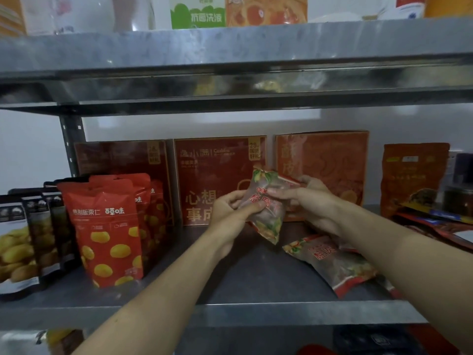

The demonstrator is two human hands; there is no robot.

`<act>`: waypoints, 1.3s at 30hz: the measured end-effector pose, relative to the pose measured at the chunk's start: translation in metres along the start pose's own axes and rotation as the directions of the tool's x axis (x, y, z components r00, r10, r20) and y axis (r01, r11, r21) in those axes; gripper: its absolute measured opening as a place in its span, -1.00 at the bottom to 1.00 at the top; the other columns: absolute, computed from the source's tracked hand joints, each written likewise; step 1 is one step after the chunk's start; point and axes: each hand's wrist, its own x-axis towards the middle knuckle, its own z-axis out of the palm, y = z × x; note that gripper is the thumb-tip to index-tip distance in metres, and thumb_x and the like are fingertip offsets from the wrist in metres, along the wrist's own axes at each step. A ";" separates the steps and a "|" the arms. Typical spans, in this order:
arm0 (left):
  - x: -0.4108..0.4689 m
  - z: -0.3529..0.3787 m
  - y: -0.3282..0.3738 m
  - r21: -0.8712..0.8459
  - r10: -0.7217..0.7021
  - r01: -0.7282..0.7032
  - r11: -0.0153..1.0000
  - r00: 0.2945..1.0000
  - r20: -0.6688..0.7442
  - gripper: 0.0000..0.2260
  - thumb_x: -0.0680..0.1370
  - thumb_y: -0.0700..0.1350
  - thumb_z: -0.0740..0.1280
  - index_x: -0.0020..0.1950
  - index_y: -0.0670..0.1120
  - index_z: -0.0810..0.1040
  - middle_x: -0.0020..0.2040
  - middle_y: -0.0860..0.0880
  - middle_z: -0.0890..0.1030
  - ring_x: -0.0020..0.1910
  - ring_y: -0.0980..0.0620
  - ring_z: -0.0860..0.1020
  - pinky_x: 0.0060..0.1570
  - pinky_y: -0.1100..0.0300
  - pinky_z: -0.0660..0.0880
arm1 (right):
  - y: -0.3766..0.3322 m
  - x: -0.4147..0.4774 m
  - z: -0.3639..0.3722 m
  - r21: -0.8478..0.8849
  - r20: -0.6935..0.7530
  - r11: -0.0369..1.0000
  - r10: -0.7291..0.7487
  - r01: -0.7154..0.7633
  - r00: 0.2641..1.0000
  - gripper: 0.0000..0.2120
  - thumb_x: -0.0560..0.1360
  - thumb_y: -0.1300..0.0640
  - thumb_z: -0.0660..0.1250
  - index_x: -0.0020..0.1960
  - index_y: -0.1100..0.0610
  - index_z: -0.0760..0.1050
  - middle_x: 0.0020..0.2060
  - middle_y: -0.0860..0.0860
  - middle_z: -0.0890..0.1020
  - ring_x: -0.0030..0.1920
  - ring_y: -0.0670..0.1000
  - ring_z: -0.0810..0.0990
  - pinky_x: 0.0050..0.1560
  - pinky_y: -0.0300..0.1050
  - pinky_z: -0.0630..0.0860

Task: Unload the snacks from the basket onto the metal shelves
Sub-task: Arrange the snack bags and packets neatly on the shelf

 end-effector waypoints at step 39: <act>0.004 0.124 -0.012 0.555 -0.380 0.152 0.818 0.867 0.323 -0.27 0.18 0.33 0.56 0.26 0.06 0.52 0.14 0.08 0.61 0.07 0.09 0.57 0.10 0.21 0.51 | -0.001 -0.032 -0.117 -0.006 -0.332 0.999 -0.050 0.051 0.942 -0.86 0.49 0.14 0.45 -0.02 0.19 0.62 -0.18 0.15 0.73 -0.24 0.11 0.72 -0.30 -0.05 0.61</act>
